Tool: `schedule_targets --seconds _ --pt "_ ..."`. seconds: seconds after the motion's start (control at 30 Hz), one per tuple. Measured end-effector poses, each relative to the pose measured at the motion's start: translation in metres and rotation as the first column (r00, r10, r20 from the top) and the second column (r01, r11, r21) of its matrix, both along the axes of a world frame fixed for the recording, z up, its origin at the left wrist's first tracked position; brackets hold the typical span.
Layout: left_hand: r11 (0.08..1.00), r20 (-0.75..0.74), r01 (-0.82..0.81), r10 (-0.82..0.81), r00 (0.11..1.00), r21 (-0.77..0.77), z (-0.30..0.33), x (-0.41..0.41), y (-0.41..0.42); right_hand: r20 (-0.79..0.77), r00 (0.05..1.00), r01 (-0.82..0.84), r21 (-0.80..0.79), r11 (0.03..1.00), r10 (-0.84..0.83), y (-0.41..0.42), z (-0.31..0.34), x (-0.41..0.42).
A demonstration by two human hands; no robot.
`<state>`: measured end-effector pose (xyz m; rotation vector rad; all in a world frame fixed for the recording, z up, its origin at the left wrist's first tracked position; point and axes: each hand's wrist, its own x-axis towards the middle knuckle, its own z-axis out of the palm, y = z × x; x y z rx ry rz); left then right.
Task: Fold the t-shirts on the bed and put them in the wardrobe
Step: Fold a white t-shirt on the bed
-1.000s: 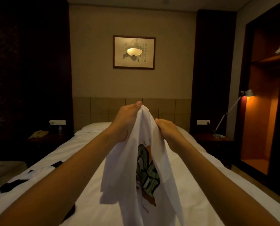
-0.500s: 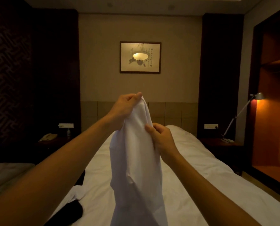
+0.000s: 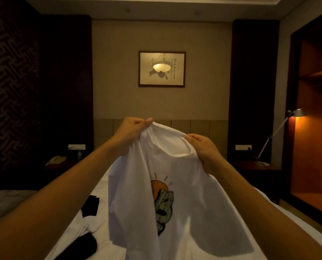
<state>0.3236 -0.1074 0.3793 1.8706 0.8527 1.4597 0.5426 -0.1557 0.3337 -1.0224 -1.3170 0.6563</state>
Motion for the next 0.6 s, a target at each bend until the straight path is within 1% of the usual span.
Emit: schedule_targets --seconds 0.07,0.13,0.2,0.23,0.33,0.43,0.53,0.6 --pt "1.0 -0.018 0.006 -0.006 1.0 -0.006 0.0 -0.005 0.001 0.047 0.999 -0.004 0.042 0.999 0.002 -0.002 0.01 0.008" --pt "1.0 -0.026 0.005 -0.005 1.0 0.006 0.001 -0.01 0.002 0.142 0.989 -0.056 0.073 0.996 0.045 -0.006 0.017 0.015" --pt "1.0 -0.026 -0.003 0.003 1.0 0.018 0.002 -0.015 0.003 0.252 0.963 -0.112 0.048 0.993 0.096 -0.01 0.022 0.019" --pt "1.0 -0.029 -0.004 0.005 1.0 0.023 0.002 -0.016 0.003 0.298 0.95 -0.113 0.036 0.993 0.098 -0.01 0.024 0.021" --pt "0.999 -0.088 0.011 -0.006 0.996 0.05 0.002 -0.018 0.004 0.41 0.912 0.004 0.078 0.997 -0.035 -0.007 0.025 0.023" --pt "0.997 -0.155 0.017 -0.005 0.988 0.077 0.0 -0.019 0.001 0.39 0.913 0.076 0.135 0.988 -0.124 -0.001 0.022 0.024" --pt "0.996 -0.208 0.032 -0.014 0.978 0.082 -0.004 -0.019 -0.001 0.266 0.948 0.138 0.15 0.979 -0.174 0.004 0.019 0.025" --pt "0.997 -0.228 0.062 -0.05 0.972 0.048 -0.008 -0.023 0.001 0.179 0.965 0.169 0.142 0.975 -0.193 0.007 0.018 0.026"
